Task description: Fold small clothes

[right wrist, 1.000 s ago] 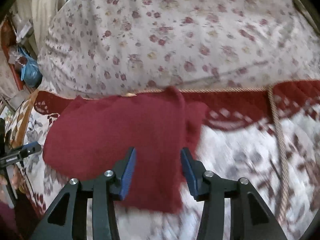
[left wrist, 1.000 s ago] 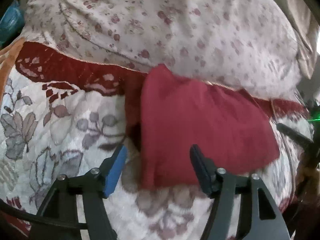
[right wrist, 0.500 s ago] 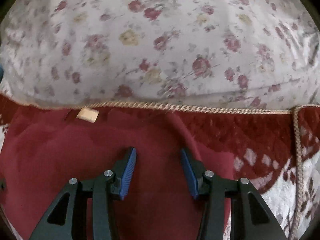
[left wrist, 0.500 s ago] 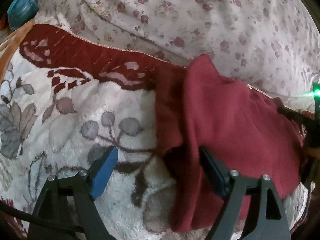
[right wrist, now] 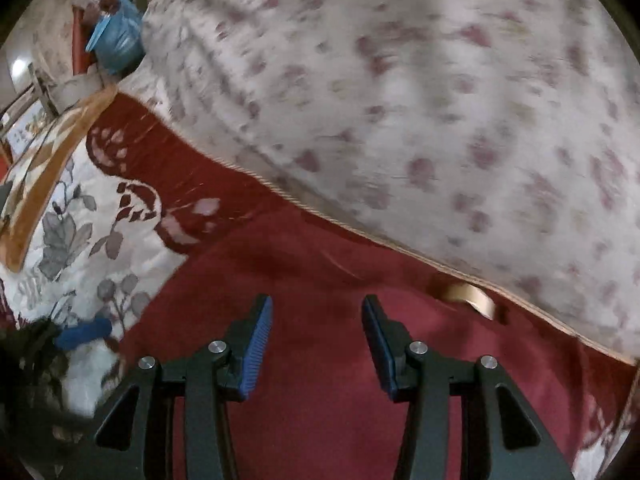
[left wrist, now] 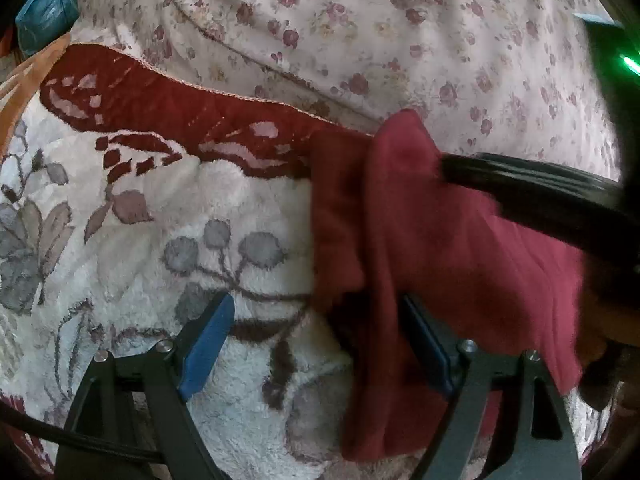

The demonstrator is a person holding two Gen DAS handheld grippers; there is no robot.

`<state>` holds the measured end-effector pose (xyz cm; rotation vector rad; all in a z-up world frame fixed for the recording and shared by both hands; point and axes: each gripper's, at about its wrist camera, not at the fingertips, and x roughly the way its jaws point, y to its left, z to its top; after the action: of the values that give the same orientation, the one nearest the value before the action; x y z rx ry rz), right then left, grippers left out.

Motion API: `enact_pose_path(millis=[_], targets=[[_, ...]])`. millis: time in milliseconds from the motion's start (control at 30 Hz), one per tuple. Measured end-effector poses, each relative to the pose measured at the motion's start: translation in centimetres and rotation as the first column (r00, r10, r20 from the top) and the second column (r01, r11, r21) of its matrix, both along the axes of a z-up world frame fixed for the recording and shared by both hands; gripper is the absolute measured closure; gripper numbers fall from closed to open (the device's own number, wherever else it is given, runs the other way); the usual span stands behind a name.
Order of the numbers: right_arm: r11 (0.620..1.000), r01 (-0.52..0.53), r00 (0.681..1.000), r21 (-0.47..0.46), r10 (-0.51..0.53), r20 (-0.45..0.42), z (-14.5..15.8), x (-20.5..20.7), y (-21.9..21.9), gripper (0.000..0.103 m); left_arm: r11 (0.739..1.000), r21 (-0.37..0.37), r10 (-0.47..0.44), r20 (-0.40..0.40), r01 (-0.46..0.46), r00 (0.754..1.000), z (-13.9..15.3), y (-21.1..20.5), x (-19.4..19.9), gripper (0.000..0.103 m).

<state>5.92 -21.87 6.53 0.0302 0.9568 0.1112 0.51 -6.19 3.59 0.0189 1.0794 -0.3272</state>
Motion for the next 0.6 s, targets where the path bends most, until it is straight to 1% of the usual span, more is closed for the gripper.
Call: enact_pose_path(millis=[133,200,300,433,600], targets=[[0.999,-0.023,0.998,0.042,0.026,-0.061,-2.3,2.7,2.1,0.062,1.000,-0.030,0.008,-0.032,-0.009,0.999,-0.3,0.5,0.5,0.017],[0.998,-0.016,0.996,0.053,0.021,-0.089,-3.8,4.3,2.9,0.062,0.999,-0.048,0.016,-0.046,-0.018,0.999,-0.4,0.7,0.7,0.016],[0.998,0.001,0.996,0.060,0.004,-0.092,-4.6,6.0,3.2,0.061,0.997,-0.067,0.024,-0.057,-0.028,0.998,-0.6,0.9,1.0,0.014],[0.991,0.025,0.993,0.129,-0.010,-0.114,-4.1,6.3,1.8,0.061,0.997,-0.073,0.020,-0.061,-0.024,0.998,-0.7,1.0,1.0,0.014],[0.970,0.052,0.997,0.239,-0.035,-0.074,-1.7,4.0,0.0,0.060,0.997,-0.075,0.023,-0.062,-0.027,0.998,-0.6,1.1,0.7,0.013]])
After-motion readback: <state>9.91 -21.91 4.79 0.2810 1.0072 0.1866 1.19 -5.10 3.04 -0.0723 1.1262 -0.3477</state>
